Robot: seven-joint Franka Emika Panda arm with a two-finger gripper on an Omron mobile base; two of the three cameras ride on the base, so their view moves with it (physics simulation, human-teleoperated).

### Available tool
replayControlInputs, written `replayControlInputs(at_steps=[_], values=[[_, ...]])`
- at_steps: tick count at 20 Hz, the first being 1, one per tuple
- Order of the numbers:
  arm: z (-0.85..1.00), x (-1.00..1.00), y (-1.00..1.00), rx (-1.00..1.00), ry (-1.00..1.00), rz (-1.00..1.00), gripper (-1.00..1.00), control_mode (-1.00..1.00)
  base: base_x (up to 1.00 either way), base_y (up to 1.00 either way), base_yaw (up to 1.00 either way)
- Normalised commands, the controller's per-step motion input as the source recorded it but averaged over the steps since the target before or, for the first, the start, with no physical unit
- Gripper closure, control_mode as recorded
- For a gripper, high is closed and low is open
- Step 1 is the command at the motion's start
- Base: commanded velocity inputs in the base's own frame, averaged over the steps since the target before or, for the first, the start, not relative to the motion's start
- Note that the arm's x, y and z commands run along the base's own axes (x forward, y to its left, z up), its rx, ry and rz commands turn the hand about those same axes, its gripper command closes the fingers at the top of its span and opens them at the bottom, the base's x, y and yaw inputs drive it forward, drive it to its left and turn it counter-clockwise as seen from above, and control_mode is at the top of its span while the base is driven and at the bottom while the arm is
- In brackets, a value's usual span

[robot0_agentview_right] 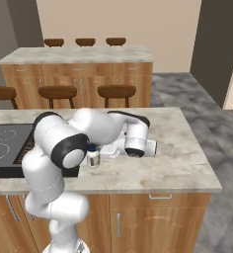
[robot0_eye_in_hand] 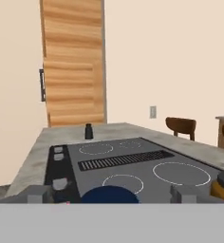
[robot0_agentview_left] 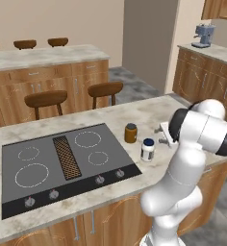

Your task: Collect the turmeric, mayonnaise, and shaker from the cabinet and place them next to the stove.

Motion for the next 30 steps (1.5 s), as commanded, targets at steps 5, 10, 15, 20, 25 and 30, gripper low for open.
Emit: replayControlInputs(at_steps=[5,10,15,20,25,30], values=[[0.65,-0.5,0.0,-0.02,0.01,-0.12,-1.0,-1.0,0.0,0.0,0.0],[0.68,-0.58,0.05,-0.05,0.03,-0.16,-1.0,-1.0,0.0,0.0,0.0],[0.7,-0.6,0.19,-0.1,0.04,-0.14,-1.0,-1.0,0.0,0.0,0.0],[0.74,-0.58,0.35,-0.13,0.04,-0.12,-1.0,-1.0,0.0,0.0,0.0],[0.71,-0.55,0.43,-0.16,0.04,-0.09,-1.0,-1.0,0.0,0.0,0.0],[0.58,-0.46,0.53,-0.17,0.04,-0.08,-1.0,-1.0,0.0,0.0,0.0]])
